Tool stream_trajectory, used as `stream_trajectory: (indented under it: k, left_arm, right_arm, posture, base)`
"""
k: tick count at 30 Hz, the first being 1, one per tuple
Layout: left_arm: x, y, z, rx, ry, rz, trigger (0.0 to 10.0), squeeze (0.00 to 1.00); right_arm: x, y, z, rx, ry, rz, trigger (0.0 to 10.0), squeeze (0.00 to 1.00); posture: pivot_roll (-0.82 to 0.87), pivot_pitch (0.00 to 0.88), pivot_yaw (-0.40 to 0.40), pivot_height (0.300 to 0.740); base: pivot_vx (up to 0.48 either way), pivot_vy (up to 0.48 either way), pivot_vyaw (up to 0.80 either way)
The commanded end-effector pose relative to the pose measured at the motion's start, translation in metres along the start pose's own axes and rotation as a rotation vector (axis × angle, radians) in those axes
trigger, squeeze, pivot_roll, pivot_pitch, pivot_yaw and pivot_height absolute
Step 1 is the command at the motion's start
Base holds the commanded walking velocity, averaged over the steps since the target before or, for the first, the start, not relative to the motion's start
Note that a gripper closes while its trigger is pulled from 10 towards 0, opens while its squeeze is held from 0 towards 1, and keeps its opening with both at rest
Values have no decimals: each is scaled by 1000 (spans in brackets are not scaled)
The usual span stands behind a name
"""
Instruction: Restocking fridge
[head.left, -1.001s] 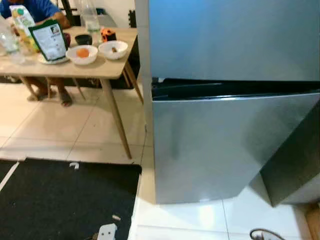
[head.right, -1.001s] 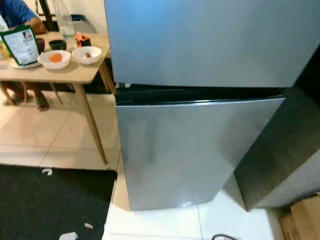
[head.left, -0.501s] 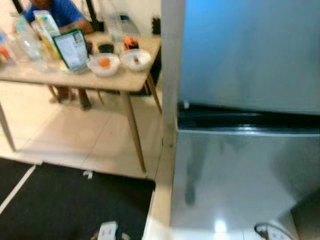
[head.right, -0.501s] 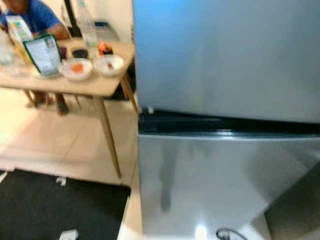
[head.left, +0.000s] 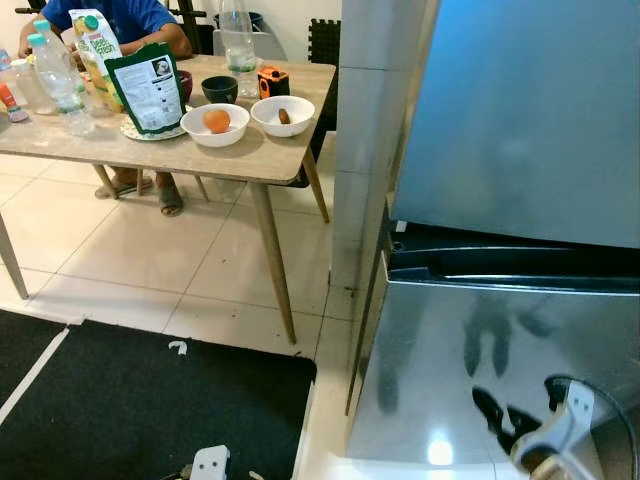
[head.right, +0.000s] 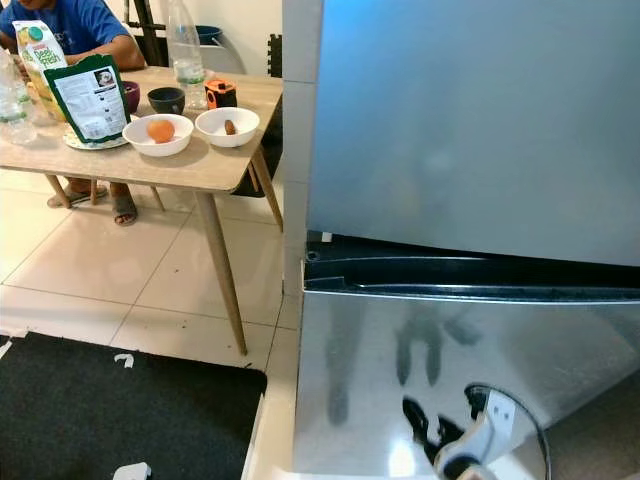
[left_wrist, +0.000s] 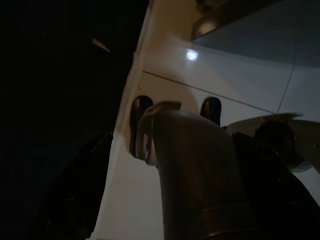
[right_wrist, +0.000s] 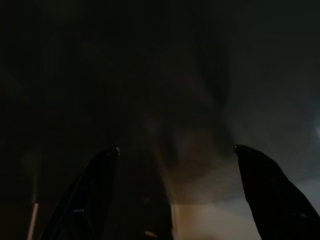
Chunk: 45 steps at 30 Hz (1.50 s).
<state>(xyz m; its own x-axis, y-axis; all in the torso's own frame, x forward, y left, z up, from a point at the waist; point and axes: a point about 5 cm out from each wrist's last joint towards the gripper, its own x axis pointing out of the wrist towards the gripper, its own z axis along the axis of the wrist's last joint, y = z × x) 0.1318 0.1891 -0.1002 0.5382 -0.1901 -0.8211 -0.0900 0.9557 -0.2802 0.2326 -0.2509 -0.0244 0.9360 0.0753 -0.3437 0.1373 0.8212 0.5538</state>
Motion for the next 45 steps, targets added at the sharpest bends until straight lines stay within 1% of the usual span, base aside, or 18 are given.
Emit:
stream_trajectory:
  k: [1, 2, 3, 4, 9, 14, 20, 21, 22, 23, 25, 29, 30, 31, 33, 36, 39, 45]
  left_arm:
    - [-1, -1, -8, -13, 21, 0, 10000, 0]
    - [-1, -1, -8, -13, 21, -1, 10000, 0]
    - [-1, -1, -8, -13, 21, -1, 10000, 0]
    - [-1, -1, -8, -13, 21, 0, 10000, 0]
    - [-1, -1, -8, -12, 22, -1, 10000, 0]
    - [-2, 0, -9, -11, 24, 2, 10000, 0]
    - [-2, 0, -9, -7, 29, -3, 10000, 0]
    - [-1, 0, -8, 4, 31, -6, 10000, 0]
    - [-1, 0, -6, 5, 27, -6, 10000, 0]
    - [-1, 0, -6, 5, 27, -6, 10000, 0]
    - [-1, -1, -5, 7, 21, -8, 10000, 0]
    - [-1, 0, -6, 28, 34, -13, 10000, 0]
    - [-1, 0, -6, 28, 34, -13, 10000, 0]
    - [-2, 1, -7, 34, 38, -13, 10000, 0]
    - [-2, 1, -6, 39, 36, -15, 10000, 0]
    - [-2, 1, -5, 41, 31, -17, 10000, 0]
    - [-2, 2, -6, 41, 31, -15, 10000, 0]
    - [-3, 2, -10, 46, 42, -18, 10000, 0]
  right_arm:
    - [5, 3, 13, 14, -61, 18, 10000, 0]
    - [8, 6, 18, 14, -83, 26, 10000, 0]
    - [8, 6, 18, 14, -83, 26, 10000, 0]
    - [16, 13, 30, 21, -135, 46, 10000, 0]
    - [22, 20, 43, 18, -175, 69, 10000, 0]
    - [24, 20, 43, 12, -165, 64, 10000, 0]
    - [21, 15, 28, -41, -65, -3, 10000, 0]
    - [11, 4, 7, -103, 62, -87, 10000, 0]
    - [3, -4, -6, -127, 127, -133, 10000, 0]
    - [3, -4, -6, -127, 127, -133, 10000, 0]
    - [-13, -17, -25, -145, 212, -201, 10000, 0]
    - [-40, -34, -52, -141, 311, -296, 10000, 0]
    - [-40, -34, -52, -141, 311, -296, 10000, 0]
    - [-45, -37, -57, -141, 329, -315, 10000, 0]
    - [-62, -45, -73, -162, 401, -372, 10000, 0]
    - [-80, -51, -88, -202, 482, -417, 10000, 0]
    - [-86, -54, -93, -212, 505, -432, 10000, 0]
    - [-87, -54, -94, -219, 503, -441, 10000, 0]
  posture:
    - [-46, 73, -24, 740]
    - [-44, 74, -26, 740]
    - [-44, 74, -26, 740]
    - [-43, 74, -25, 740]
    - [-39, 71, -28, 740]
    - [-38, 67, -32, 740]
    - [-38, 62, -28, 740]
    - [-29, 60, -31, 740]
    - [-29, 60, -31, 740]
    - [-29, 60, -31, 740]
    - [-17, 71, -28, 740]
    - [-10, 87, -13, 740]
    - [-10, 87, -13, 740]
    - [-10, 89, -13, 740]
    - [-8, 94, -10, 740]
    - [2, 118, -11, 740]
    - [3, 123, -9, 740]
    - [-1, 128, -1, 740]
  base:
    - [0, 0, 0]
    - [0, 0, 0]
    - [0, 0, 0]
    - [0, 0, 0]
    - [0, 0, 0]
    - [0, 0, 0]
    - [0, 0, 0]
    - [0, 0, 0]
    - [0, 0, 0]
    - [0, 0, 0]
    - [0, 0, 0]
    - [0, 0, 0]
    - [0, 0, 0]
    - [0, 0, 0]
    - [0, 0, 0]
    - [0, 0, 0]
    - [0, 0, 0]
    - [0, 0, 0]
